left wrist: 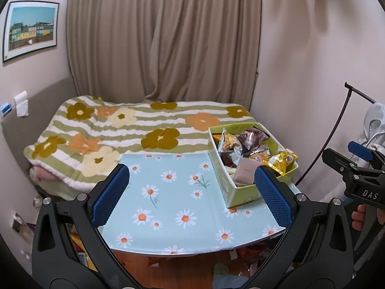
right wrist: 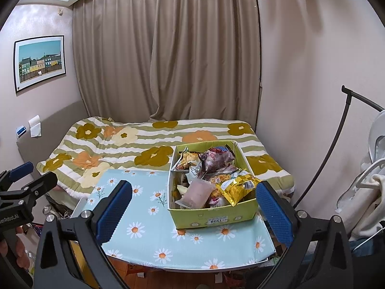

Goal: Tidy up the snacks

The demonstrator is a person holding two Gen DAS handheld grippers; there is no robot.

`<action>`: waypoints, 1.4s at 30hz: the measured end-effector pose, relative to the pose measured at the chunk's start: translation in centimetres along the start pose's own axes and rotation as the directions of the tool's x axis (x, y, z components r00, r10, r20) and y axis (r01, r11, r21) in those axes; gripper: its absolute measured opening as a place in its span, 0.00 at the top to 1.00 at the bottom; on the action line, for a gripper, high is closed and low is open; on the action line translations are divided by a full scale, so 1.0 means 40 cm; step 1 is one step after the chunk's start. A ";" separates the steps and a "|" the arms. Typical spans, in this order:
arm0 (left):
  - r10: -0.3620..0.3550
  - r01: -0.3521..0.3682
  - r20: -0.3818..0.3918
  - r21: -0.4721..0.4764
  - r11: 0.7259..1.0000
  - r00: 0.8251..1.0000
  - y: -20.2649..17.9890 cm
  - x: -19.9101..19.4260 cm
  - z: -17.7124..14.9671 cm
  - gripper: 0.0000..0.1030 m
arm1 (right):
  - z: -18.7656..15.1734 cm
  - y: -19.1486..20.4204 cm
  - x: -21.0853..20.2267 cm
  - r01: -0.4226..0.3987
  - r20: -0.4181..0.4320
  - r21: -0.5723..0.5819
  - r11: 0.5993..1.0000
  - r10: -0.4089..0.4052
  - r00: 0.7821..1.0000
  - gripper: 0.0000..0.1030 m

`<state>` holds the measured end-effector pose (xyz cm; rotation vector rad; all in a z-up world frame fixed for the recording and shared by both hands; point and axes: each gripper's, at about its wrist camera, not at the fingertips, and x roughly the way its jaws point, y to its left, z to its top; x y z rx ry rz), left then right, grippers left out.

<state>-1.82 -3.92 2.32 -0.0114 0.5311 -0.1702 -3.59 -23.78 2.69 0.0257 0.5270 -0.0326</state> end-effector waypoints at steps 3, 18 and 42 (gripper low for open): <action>-0.005 0.005 0.007 -0.006 1.000 1.000 0.002 0.001 0.001 0.00 | 0.003 0.000 0.002 0.005 0.001 0.000 1.000 -0.005 1.000 0.01; -0.010 0.010 -0.001 -0.004 1.000 1.000 0.005 0.000 0.001 0.00 | 0.002 -0.001 0.001 0.004 0.001 0.000 1.000 -0.004 1.000 0.01; 0.045 -0.047 0.073 0.030 0.998 0.996 0.017 -0.032 -0.021 0.00 | 0.011 0.002 0.001 0.000 0.002 0.002 1.000 0.000 1.000 0.01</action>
